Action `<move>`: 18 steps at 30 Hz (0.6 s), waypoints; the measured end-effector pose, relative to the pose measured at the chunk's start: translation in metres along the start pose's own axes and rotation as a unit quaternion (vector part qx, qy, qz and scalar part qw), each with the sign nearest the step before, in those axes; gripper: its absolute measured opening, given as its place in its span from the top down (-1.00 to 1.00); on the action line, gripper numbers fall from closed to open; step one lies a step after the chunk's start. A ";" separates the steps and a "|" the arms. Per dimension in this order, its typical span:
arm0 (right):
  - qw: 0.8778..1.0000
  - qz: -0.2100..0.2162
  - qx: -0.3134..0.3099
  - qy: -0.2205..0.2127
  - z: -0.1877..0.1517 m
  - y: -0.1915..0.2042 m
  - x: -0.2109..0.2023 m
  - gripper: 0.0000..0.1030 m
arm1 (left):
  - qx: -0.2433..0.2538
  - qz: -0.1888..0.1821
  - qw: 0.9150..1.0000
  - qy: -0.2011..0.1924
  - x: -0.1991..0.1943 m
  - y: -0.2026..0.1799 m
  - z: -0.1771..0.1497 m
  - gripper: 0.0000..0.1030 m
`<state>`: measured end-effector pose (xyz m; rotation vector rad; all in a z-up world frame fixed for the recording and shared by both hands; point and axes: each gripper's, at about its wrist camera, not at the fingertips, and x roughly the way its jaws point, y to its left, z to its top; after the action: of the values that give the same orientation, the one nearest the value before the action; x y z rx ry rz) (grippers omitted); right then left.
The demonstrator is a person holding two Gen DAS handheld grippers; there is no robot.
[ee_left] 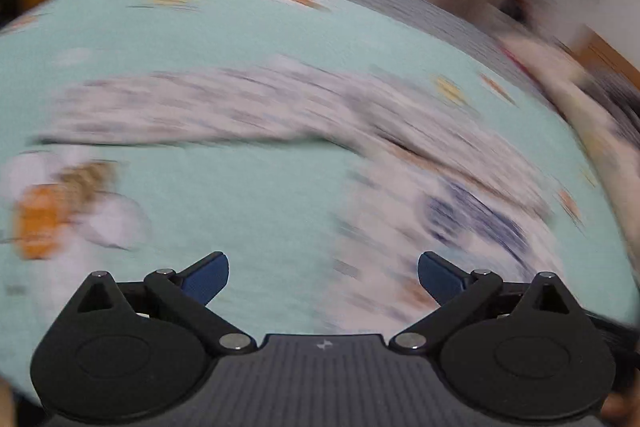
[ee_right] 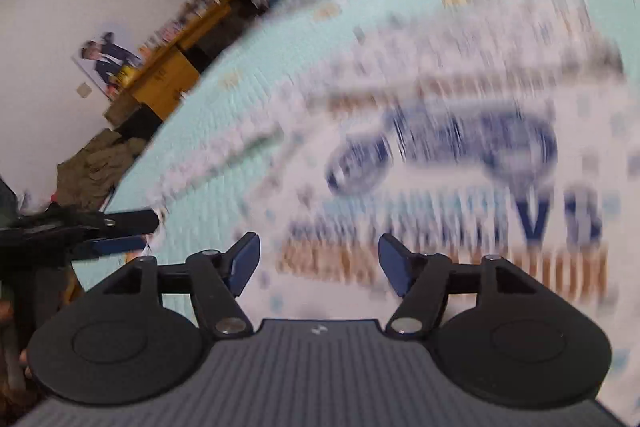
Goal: Fold clothes
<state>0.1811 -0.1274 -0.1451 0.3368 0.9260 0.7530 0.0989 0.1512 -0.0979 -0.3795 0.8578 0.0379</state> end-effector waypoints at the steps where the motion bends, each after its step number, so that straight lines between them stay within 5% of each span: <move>1: 1.000 -0.002 0.011 0.007 -0.007 -0.006 0.000 -0.29 | 0.013 -0.007 1.000 0.015 0.009 -0.012 -0.005 -0.96; 6: 0.999 -0.005 0.019 0.027 -0.022 -0.017 -0.022 -0.22 | 0.054 0.017 0.993 0.108 0.066 -0.035 -0.036 -0.96; 11: 0.998 -0.020 0.017 0.052 -0.029 -0.021 -0.046 -0.24 | 0.099 0.038 0.989 0.101 0.069 -0.048 -0.046 -0.98; 18: 0.995 -0.084 -0.047 -0.034 -0.008 0.001 -0.063 -0.35 | 0.093 0.044 0.989 0.103 0.071 -0.048 -0.044 -0.99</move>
<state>0.1504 -0.1719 -0.1114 0.1978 0.8408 0.6239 0.1224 0.0834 -0.1616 -0.1720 1.0723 -0.0006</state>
